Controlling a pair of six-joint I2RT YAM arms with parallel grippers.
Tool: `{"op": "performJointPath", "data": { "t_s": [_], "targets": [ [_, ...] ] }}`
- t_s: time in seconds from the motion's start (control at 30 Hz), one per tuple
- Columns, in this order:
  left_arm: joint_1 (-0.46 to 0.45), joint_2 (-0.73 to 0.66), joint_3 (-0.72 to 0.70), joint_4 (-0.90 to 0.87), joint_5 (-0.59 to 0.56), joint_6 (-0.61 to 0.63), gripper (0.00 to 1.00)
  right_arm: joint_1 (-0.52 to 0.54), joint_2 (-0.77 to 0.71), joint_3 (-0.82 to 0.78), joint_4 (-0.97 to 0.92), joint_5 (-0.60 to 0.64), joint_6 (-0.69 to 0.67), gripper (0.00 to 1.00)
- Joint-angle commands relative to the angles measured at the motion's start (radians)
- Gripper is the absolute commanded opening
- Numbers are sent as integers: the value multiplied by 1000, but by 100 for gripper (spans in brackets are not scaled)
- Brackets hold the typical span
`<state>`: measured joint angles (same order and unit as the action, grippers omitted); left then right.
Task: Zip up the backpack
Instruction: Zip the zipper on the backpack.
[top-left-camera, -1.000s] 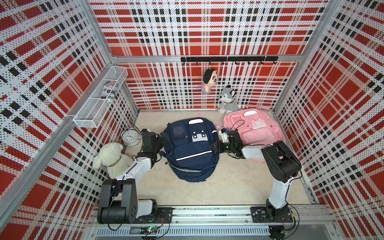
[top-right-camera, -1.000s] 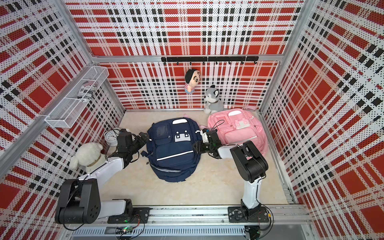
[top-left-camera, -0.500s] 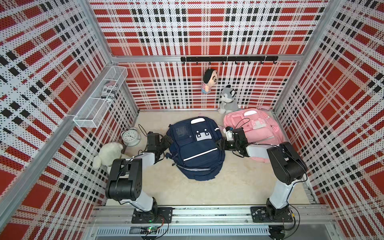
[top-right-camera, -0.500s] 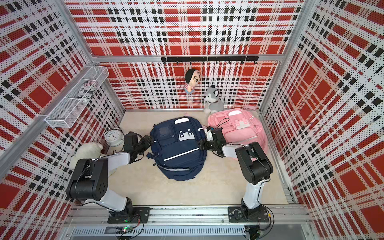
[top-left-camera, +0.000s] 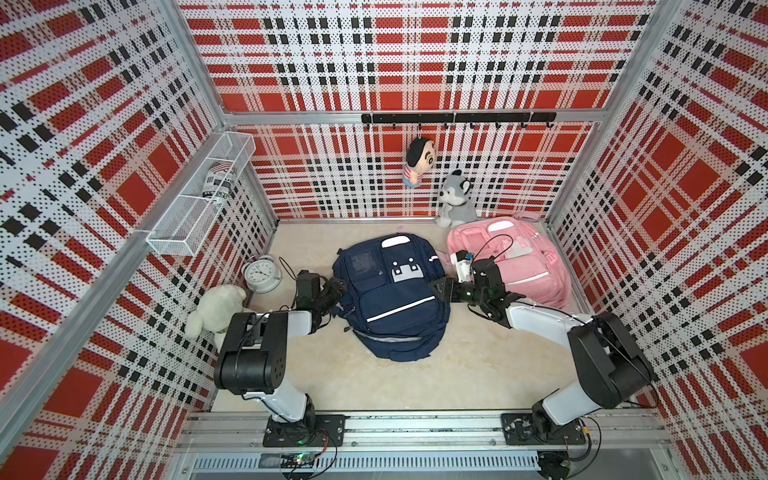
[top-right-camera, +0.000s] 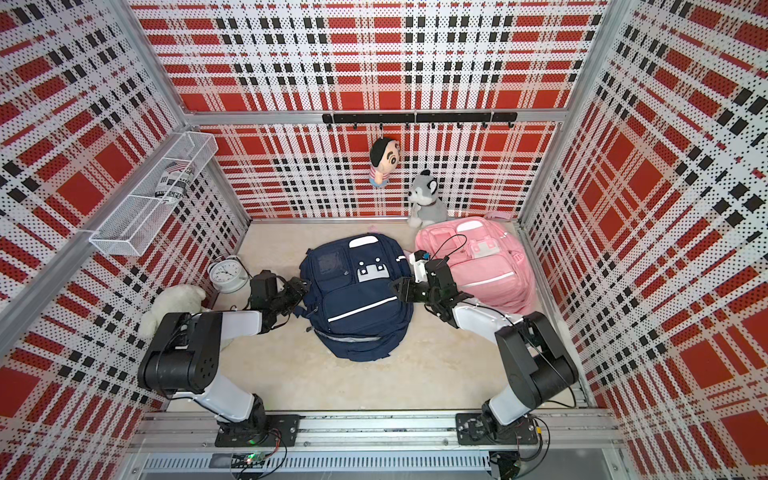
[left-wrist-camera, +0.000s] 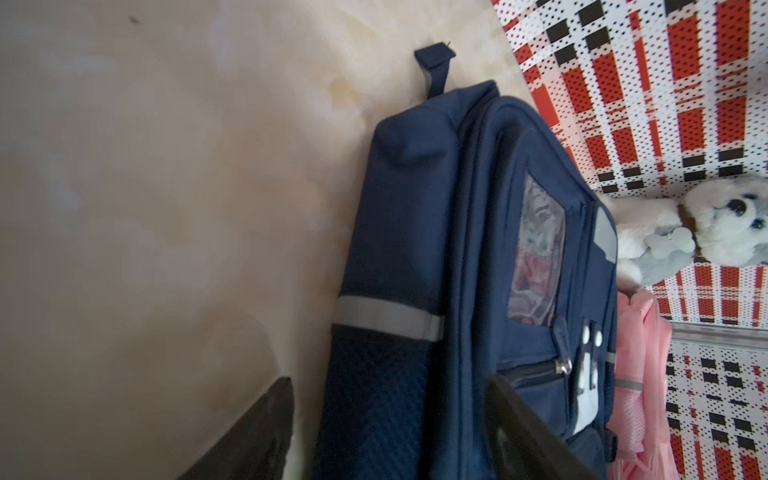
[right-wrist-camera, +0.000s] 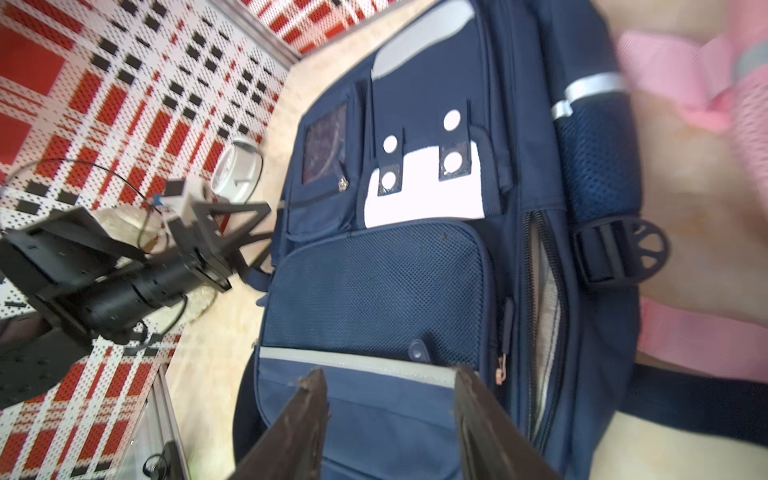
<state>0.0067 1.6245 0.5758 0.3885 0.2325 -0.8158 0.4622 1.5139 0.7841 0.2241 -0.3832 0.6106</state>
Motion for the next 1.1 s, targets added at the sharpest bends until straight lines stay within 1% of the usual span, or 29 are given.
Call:
{"op": "performJointPath", "data": {
  "t_s": [0.0, 0.1, 0.17, 0.27, 0.3, 0.37, 0.43, 0.53, 0.57, 0.6, 0.63, 0.73, 0.87, 0.93, 1.07],
  "targets": [
    [9, -2, -23, 24, -4, 5, 73, 26, -83, -8, -27, 87, 11, 52],
    [11, 28, -24, 39, 6, 4, 71, 79, -90, 14, -36, 103, 14, 52],
    [10, 44, -25, 58, 17, -3, 66, 123, -75, 28, -22, 116, 27, 52],
    [12, 57, -31, 78, 22, -6, 65, 198, -39, 50, 13, 137, 50, 52],
    [13, 61, -33, 83, 23, -3, 63, 222, -24, 58, 23, 141, 63, 52],
    [15, 73, -33, 95, 30, 0, 55, 265, 5, 69, 50, 151, 90, 51],
    [18, 83, -41, 116, 42, -6, 41, 308, 35, 76, 86, 159, 118, 51],
    [18, 78, -60, 151, 50, -17, 23, 365, 84, 103, 118, 173, 155, 51],
    [18, 73, -66, 156, 49, -18, 14, 382, 102, 113, 127, 183, 170, 51],
    [19, 69, -71, 157, 48, -17, 7, 398, 121, 121, 140, 189, 186, 51],
    [18, 62, -75, 156, 47, -16, 3, 411, 137, 128, 151, 196, 201, 51],
    [19, 41, -90, 160, 48, -10, 1, 452, 189, 168, 149, 226, 236, 49],
    [17, -1, -115, 163, 61, -14, 0, 498, 240, 237, 86, 288, 234, 48],
    [11, -38, -132, 163, 66, -18, 0, 517, 258, 282, 19, 324, 227, 48],
    [-17, -136, -165, 161, 54, -20, 0, 564, 313, 437, -223, 439, 177, 49]
  ]
}}
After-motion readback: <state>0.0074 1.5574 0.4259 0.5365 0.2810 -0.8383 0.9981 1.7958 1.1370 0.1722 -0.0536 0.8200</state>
